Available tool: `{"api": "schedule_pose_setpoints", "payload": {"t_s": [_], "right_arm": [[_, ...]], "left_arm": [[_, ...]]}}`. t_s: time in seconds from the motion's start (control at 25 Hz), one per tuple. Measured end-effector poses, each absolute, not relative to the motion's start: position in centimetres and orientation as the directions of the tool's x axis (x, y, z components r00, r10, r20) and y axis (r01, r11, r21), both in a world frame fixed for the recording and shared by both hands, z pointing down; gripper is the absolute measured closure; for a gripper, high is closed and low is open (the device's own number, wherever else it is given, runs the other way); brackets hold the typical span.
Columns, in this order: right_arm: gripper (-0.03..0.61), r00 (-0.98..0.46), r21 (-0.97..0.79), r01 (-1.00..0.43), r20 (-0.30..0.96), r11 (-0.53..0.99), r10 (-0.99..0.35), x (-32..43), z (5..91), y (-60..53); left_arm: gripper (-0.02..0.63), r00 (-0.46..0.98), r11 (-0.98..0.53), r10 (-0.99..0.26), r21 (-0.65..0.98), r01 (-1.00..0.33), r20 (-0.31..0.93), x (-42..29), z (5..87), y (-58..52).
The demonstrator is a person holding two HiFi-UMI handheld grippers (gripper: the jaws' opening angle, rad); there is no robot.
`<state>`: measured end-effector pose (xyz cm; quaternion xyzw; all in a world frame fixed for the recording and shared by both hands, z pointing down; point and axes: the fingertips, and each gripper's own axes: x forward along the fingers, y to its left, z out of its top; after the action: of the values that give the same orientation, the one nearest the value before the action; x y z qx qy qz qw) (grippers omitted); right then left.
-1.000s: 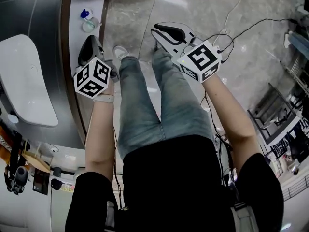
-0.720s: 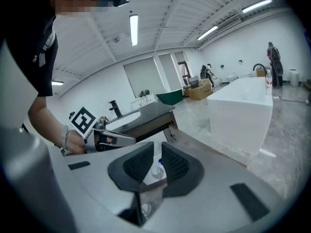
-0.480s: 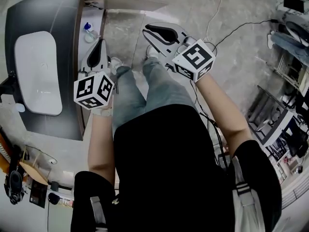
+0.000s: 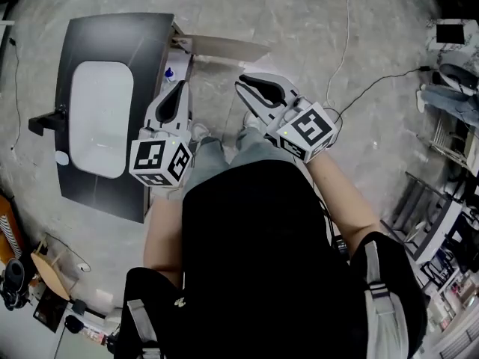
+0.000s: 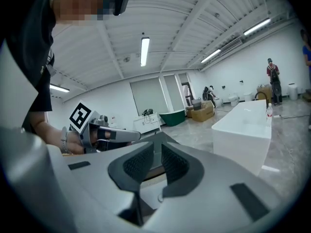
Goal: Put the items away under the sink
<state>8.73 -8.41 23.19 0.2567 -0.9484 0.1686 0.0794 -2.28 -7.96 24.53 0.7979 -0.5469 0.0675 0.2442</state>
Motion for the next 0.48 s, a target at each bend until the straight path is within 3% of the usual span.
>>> {"api": "schedule_pose_setpoints", "payload": {"t_s": [0.48], "right_arm": [[0.517, -0.825, -0.241, -0.564, 0.189, 0.790, -0.532, 7.9, 14.6, -7.3]], "left_arm": [[0.586, 0.422, -0.345, -0.846, 0.268, -0.899, 0.326, -1.8, 16.7, -5.3]]}}
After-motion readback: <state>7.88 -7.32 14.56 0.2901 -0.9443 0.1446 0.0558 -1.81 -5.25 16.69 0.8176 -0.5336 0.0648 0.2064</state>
